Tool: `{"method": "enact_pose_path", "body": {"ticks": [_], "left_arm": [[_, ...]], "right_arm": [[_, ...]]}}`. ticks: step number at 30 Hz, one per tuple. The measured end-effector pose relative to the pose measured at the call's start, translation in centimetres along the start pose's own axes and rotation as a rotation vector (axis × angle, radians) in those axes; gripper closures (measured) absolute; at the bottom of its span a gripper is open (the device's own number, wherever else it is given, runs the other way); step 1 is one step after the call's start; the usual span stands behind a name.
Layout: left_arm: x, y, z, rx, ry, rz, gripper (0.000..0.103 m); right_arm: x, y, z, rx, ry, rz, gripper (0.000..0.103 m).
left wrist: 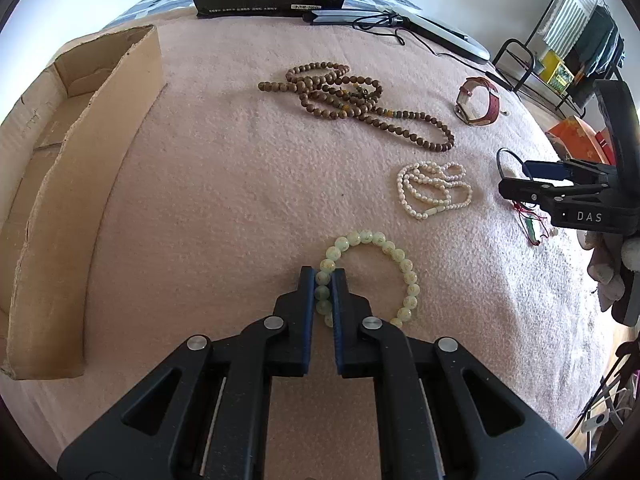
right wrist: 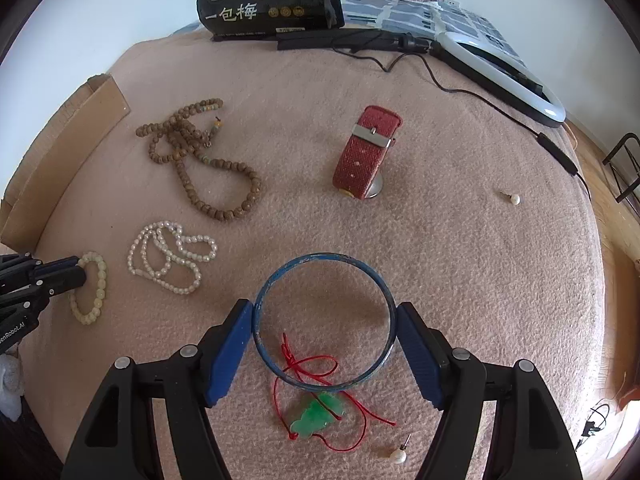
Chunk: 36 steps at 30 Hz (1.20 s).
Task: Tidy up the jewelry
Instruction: 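Grasp the pale green bead bracelet with left gripper while right gripper grasps the blue bangle, then carry the bracelet with left gripper while right gripper carries the bangle to the cardboard box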
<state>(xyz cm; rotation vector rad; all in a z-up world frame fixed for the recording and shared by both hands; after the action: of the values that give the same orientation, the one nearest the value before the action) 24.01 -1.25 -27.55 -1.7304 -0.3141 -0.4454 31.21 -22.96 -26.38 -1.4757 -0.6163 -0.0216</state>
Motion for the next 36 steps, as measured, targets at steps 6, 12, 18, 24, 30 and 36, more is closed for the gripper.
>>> {"method": "enact_pose_path", "body": {"ticks": [6, 12, 18, 24, 30, 36], "left_arm": [[0.4, -1.4, -0.3, -0.008, 0.011, -0.042, 0.098], [0.9, -3.3, -0.3, -0.034, 0.004, -0.085, 0.098], [1.5, -5.4, 0.0, -0.039, 0.008, -0.135, 0.098], [1.9, -7.6, 1.1, -0.05, -0.011, -0.18, 0.098], [2.4, -10.6, 1.9, -0.037, 0.002, -0.252, 0.098], [2.5, -13.5, 3.9, -0.036, -0.031, -0.304, 0.098]], "right_arm": [[0.7, -2.1, 0.5, -0.004, 0.0, -0.046, 0.029], [1.2, -4.2, 1.2, -0.005, 0.007, -0.083, 0.029], [1.9, -5.8, 2.7, -0.012, -0.016, -0.112, 0.029], [3.3, -7.4, 5.0, -0.011, -0.045, -0.138, 0.029], [4.4, -8.5, 7.9, 0.003, -0.084, -0.16, 0.029], [5.6, -9.9, 11.5, 0.031, -0.119, -0.189, 0.029]]}}
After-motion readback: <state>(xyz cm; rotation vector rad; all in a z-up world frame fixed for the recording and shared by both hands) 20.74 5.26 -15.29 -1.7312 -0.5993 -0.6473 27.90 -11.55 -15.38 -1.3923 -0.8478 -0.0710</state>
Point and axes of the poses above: each gripper's, at about its wrist camera, not at the fingertips, and y roughly the way its jaws point, z to its left, x to its top, the point moved 7 cm from there along y, roughly the way its jaws point, and after that the axes turned 1 degree about -z, right-handed, at the moved point
